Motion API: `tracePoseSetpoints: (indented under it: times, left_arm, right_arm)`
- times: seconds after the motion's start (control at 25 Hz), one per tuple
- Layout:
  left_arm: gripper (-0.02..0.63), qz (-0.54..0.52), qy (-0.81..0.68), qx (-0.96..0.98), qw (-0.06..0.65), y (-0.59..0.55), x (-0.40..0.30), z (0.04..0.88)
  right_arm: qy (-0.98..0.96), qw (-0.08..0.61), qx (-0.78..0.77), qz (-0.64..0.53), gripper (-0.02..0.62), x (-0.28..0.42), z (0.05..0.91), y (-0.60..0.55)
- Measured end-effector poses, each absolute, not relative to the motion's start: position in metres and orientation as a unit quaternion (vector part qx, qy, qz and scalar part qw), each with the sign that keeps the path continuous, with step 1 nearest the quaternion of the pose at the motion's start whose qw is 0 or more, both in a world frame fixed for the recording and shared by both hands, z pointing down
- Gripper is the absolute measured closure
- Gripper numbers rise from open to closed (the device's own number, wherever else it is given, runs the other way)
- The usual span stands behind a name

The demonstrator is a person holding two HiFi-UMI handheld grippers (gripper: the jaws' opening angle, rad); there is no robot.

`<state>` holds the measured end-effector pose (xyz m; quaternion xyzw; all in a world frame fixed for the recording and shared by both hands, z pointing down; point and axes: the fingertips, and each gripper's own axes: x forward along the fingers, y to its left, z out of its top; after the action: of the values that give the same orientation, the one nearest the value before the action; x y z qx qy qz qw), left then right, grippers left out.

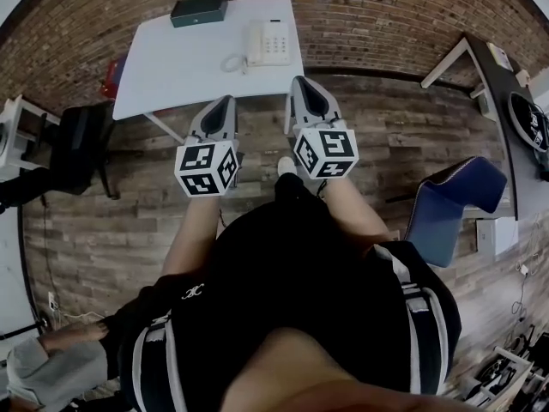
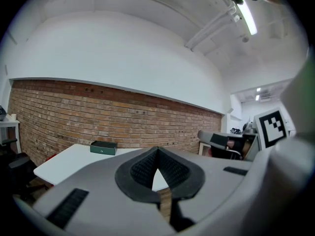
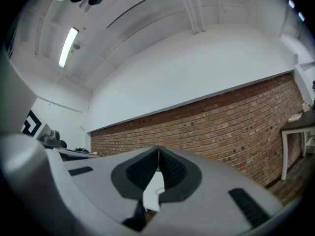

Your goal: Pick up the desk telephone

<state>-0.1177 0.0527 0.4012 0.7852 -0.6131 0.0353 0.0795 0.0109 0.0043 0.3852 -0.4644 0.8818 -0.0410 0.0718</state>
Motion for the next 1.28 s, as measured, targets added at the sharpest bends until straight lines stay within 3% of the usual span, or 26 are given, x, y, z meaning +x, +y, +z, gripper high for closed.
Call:
tracePoseSetpoints:
  times: [0.68, 1.28]
  left_arm:
    - [0.604, 0.059, -0.618, 0.768, 0.159, -0.168, -0.131, 0.436]
    - [0.604, 0.094, -0.622, 0.753, 0.193, -0.275, -0.144, 0.462]
  right_arm:
    - [0.891, 0.003, -0.442, -0.105, 0.595, -0.013, 0.429, -0.217]
    - [0.889, -0.03, -0.426, -0.164, 0.595, -0.024, 0.471, -0.331]
